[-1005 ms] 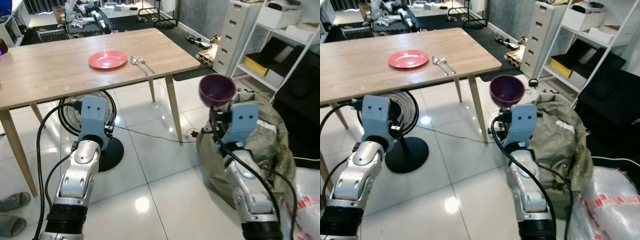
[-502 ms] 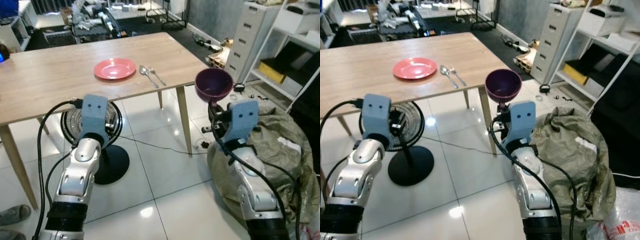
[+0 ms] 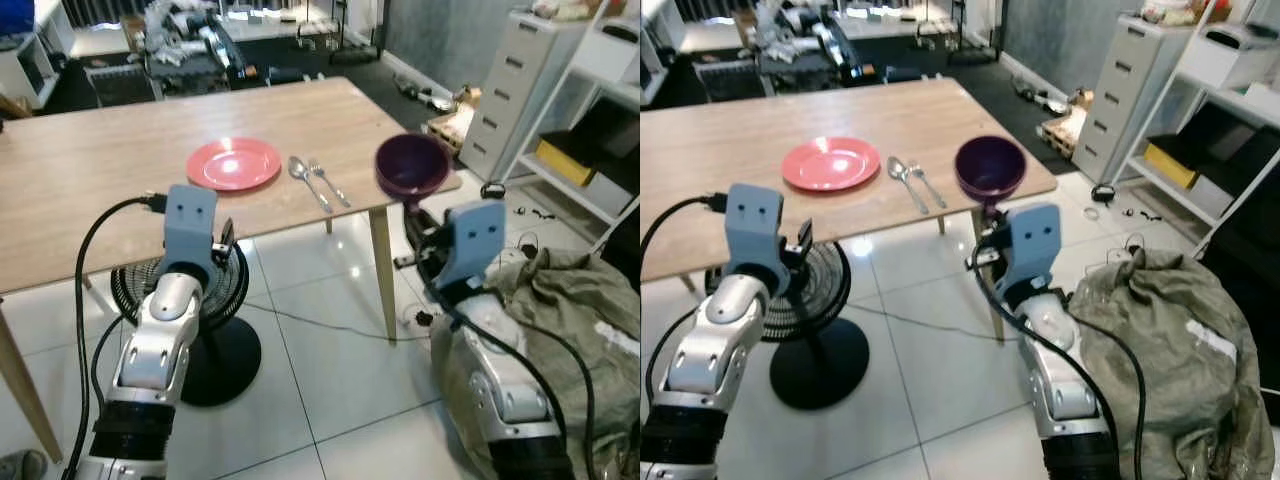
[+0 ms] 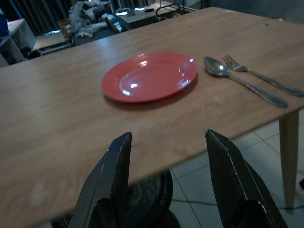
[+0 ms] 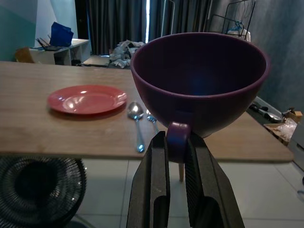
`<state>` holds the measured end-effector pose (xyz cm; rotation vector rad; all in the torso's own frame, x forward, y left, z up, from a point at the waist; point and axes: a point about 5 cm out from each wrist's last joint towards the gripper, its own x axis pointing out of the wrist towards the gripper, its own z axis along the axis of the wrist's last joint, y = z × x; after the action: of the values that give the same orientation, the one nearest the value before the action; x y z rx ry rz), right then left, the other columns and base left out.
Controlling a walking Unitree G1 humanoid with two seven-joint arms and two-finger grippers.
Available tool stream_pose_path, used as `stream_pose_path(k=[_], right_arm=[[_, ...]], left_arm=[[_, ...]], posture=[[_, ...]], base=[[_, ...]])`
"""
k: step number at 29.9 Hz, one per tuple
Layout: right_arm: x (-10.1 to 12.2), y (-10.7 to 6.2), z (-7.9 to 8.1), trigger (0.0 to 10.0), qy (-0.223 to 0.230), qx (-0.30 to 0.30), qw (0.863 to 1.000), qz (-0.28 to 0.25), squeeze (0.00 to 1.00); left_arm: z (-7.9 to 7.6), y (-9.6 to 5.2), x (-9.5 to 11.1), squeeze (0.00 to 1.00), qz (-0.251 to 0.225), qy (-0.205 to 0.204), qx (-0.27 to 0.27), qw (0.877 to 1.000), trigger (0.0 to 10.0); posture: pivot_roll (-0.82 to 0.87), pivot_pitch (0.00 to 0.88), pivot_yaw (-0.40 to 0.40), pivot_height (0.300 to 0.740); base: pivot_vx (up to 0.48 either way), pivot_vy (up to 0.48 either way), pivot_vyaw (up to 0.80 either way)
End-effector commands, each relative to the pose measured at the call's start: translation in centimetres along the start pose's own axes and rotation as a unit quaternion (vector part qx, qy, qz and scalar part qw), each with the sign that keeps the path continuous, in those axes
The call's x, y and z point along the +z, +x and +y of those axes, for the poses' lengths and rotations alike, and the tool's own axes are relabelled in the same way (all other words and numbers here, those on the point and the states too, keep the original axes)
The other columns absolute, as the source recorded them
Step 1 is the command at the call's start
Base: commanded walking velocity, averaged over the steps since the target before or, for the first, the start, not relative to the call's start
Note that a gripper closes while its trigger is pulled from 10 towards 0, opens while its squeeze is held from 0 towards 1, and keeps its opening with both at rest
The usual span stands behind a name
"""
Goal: Setting the table
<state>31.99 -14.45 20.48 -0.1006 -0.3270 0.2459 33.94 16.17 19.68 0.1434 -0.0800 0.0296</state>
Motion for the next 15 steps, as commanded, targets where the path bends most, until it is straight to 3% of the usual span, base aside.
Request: stream_pose_path(k=[1, 9, 11, 15], right_arm=[[0.1, -0.1, 0.0, 10.0, -0.009, 0.009, 1.000, -0.005, 0.00], [-0.1, 0.1, 0.2, 10.0, -0.028, 0.028, 0.999, 0.002, 0.00], [-0.6, 0.3, 0.0, 10.0, -0.033, 0.029, 0.999, 0.025, 0.00], [-1.1, 0.5, 0.2, 10.0, -0.009, 0.044, 0.998, 0.046, 0.00]], left_arm=[[-0.1, -0.1, -0.2, 0.02, 0.001, 0.002, -0.001, 1.000, 10.0], [0.0, -0.2, -0.1, 0.02, -0.003, 0.001, 0.002, 1.000, 10.0], [0.1, -0.4, -0.2, 0.02, -0.002, 0.001, 0.004, 1.000, 10.0], [0.2, -0.6, -0.3, 0.02, -0.001, 0.001, 0.005, 1.000, 10.0]], posture=[[-0.04, 0.000, 0.097, 0.740], [-0.03, 0.000, 0.089, 0.740], [-0.02, 0.000, 0.084, 0.740], [-0.01, 0.000, 0.078, 0.740]], base=[[0.480, 0.000, 0.00], [0.480, 0.000, 0.00], [0.480, 0.000, 0.00], [0.480, 0.000, 0.00]])
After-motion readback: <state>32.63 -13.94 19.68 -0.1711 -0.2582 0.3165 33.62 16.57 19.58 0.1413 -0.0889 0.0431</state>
